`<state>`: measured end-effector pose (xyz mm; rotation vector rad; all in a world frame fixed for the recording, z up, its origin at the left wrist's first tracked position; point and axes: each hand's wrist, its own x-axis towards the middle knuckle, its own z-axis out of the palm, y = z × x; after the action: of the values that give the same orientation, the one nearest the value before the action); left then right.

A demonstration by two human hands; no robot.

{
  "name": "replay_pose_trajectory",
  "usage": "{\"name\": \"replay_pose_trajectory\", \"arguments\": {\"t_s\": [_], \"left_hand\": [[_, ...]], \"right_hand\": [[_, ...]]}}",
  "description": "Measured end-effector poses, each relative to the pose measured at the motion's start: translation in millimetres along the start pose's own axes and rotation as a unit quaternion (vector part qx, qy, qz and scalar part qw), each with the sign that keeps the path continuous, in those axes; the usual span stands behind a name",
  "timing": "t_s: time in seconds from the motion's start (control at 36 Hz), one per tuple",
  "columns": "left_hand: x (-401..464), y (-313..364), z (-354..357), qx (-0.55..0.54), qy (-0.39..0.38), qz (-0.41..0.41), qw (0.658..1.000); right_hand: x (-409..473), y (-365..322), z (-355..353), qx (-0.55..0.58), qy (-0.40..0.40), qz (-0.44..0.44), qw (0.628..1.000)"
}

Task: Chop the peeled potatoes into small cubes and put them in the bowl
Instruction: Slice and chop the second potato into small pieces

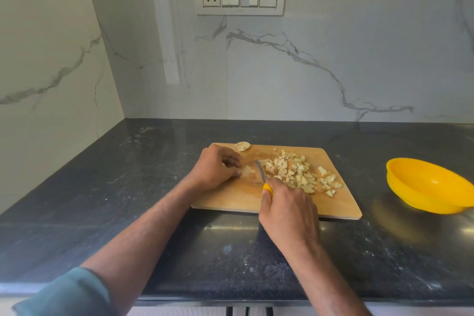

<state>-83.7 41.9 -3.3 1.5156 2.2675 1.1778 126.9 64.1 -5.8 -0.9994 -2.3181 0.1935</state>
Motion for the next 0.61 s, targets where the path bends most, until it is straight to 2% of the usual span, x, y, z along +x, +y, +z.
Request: {"name": "replay_pose_trajectory", "arguments": {"t_s": [0.22, 0.39, 0.61], "left_hand": [[4, 0, -1, -0.025, -0.063, 0.040, 0.997], [0, 0, 3, -0.006, -0.001, 0.035, 0.999], [-5, 10, 13, -0.003, 0.029, 0.016, 0.999]], "right_hand": [[0, 1, 2, 0.012, -0.005, 0.000, 1.000], [4, -2, 4, 0.002, -0.014, -0.018, 1.000], [14, -9, 9, -0.033, -0.009, -0.038, 0.999]]}}
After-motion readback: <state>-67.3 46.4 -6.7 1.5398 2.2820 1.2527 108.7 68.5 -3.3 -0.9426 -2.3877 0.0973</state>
